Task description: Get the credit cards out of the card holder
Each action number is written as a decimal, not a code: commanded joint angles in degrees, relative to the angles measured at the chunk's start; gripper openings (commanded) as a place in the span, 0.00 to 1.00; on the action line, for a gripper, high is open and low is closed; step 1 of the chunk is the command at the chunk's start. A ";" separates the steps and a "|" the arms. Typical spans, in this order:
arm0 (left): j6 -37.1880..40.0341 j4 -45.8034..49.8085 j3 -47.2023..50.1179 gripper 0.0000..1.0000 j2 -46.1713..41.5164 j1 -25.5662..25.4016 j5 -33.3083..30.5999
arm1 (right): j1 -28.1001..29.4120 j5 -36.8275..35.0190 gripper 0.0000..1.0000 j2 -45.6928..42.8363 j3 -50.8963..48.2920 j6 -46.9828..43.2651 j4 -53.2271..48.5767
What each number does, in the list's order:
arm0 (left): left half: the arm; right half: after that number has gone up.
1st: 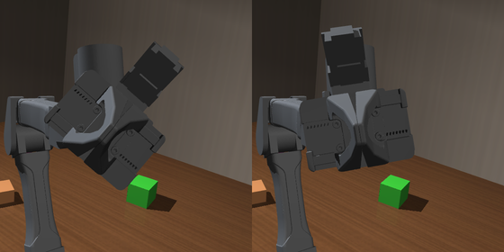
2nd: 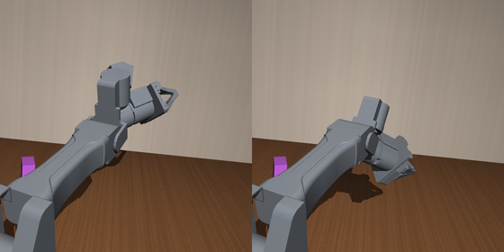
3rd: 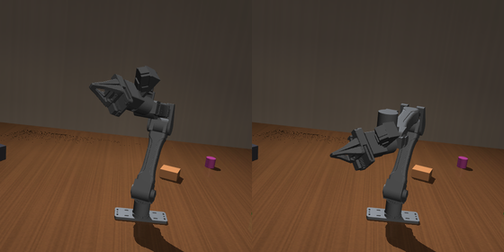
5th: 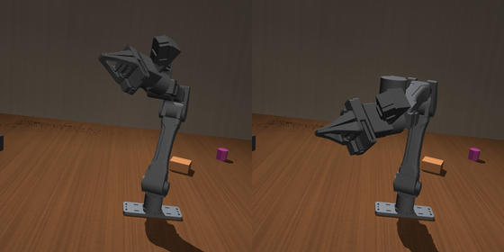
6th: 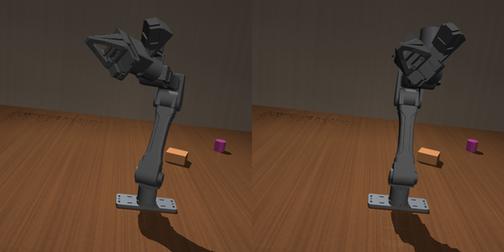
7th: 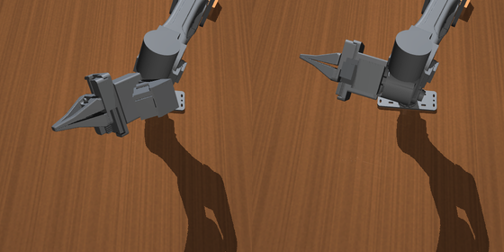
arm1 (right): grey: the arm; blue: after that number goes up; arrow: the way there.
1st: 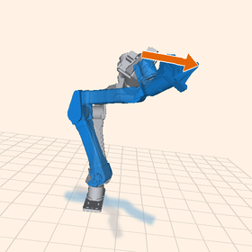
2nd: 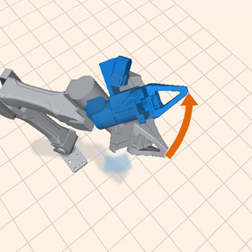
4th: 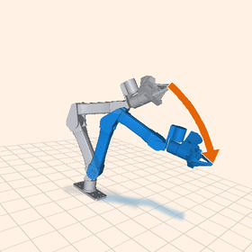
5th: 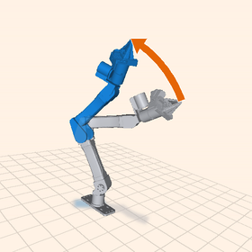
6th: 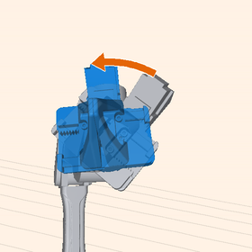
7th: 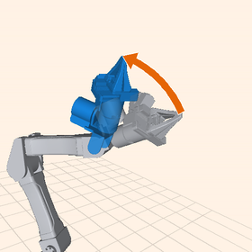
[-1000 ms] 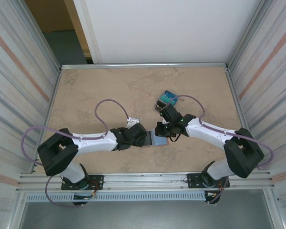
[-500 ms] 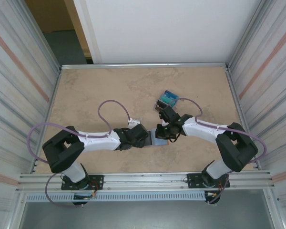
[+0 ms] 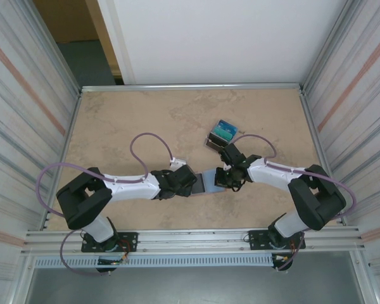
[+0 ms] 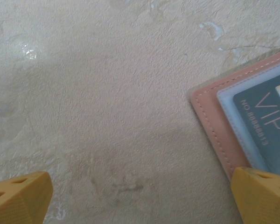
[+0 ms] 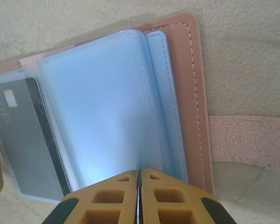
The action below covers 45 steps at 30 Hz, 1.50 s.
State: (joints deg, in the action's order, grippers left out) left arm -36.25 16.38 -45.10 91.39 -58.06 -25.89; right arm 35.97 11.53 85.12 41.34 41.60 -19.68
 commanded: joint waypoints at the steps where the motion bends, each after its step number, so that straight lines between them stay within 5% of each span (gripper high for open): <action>1: -0.06 1.72 -0.76 0.99 -1.72 0.58 -0.99 | -0.18 -1.51 0.11 -2.77 -0.27 1.02 -0.86; 11: 0.26 -1.02 0.06 0.99 -5.21 1.09 1.25 | 2.25 0.29 0.17 -6.94 2.98 -0.29 -0.92; 45: 1.12 -3.81 0.47 0.99 1.24 2.85 6.37 | 3.72 7.25 0.19 8.66 7.71 0.05 4.00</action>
State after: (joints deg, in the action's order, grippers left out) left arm -35.81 11.73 -45.08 91.83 -55.81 -19.44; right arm 40.25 17.65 92.75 48.75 41.56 -16.14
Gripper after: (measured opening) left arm 0.986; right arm 0.193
